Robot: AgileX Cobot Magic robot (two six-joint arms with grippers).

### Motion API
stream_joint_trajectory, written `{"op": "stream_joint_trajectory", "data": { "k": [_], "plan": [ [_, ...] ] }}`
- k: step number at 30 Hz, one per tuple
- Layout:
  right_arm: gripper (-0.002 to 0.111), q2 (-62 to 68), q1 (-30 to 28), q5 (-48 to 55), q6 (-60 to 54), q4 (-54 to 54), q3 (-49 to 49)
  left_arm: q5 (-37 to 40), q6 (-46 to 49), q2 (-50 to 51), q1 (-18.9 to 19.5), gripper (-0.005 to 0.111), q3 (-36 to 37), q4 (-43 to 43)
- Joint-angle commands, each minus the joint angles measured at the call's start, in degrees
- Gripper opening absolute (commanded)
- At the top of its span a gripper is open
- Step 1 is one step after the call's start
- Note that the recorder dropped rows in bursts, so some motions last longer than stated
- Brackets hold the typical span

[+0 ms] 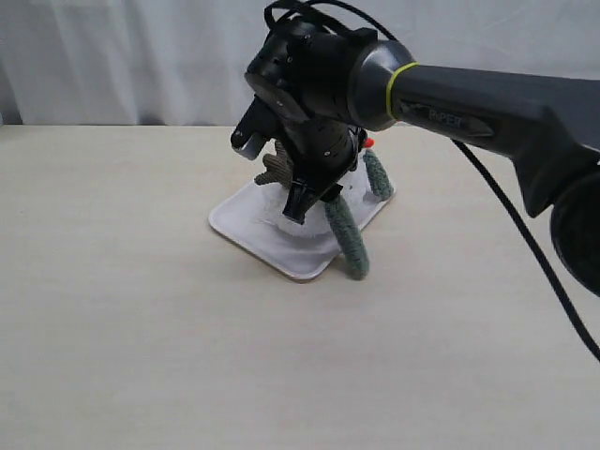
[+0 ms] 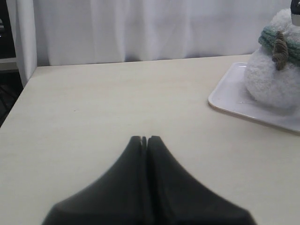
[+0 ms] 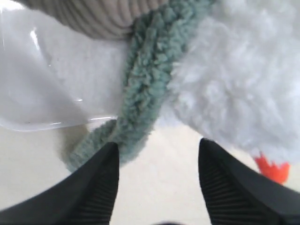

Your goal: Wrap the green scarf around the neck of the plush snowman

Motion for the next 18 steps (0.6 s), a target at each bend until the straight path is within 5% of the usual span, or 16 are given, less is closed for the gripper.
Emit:
{"op": "stream_joint_trajectory", "data": {
  "k": [1,7,18],
  "plan": [
    [0.052,-3.2,-0.1,0.7,0.4,1.4,0.1,-0.7,0.0,-0.1,0.0,0.0,0.2,-0.2],
    [0.052,-7.2,-0.2,0.7,-1.4,13.2,0.1,-0.7,0.0,-0.1,0.0,0.0,0.2,-0.2],
    [0.051,-11.2,-5.6,0.7,0.3,16.7,0.3,-0.7,0.0,-0.1,0.0,0.0,0.2,-0.2]
  ]
}}
